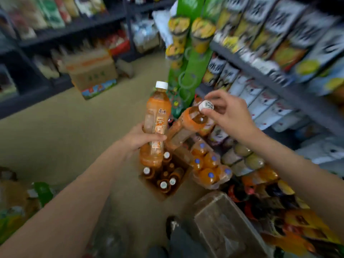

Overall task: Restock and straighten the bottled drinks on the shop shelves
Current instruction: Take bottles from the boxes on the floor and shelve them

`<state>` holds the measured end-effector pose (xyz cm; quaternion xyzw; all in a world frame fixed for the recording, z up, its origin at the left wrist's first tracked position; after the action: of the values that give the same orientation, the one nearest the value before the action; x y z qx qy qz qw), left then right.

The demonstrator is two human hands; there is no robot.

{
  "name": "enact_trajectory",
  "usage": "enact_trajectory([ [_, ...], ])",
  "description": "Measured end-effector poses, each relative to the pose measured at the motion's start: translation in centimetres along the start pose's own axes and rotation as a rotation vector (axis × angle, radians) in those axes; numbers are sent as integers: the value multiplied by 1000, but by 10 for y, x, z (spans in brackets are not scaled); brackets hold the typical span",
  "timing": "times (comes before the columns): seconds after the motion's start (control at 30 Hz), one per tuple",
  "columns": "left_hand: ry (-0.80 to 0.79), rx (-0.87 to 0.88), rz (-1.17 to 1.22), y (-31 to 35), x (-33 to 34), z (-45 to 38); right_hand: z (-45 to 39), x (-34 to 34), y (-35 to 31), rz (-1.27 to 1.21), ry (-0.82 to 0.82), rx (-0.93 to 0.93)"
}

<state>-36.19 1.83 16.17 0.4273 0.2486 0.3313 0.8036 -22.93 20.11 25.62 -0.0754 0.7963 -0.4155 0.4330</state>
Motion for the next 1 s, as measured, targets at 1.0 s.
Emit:
enact_trajectory([
  [1.0, -653, 777, -155, 255, 690, 376, 310, -748, 94, 105, 1570, 49],
])
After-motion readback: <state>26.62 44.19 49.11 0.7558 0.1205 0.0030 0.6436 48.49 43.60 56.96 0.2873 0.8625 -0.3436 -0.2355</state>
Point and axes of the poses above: each hand's wrist, its own z-axis away from the middle knuckle, its own x-axis out of the palm, y = z × x, the point moved 2 cm from there along -z, towards the middle knuckle, and after that the axes turned 11 degrees about y, right-handed, at the moved point
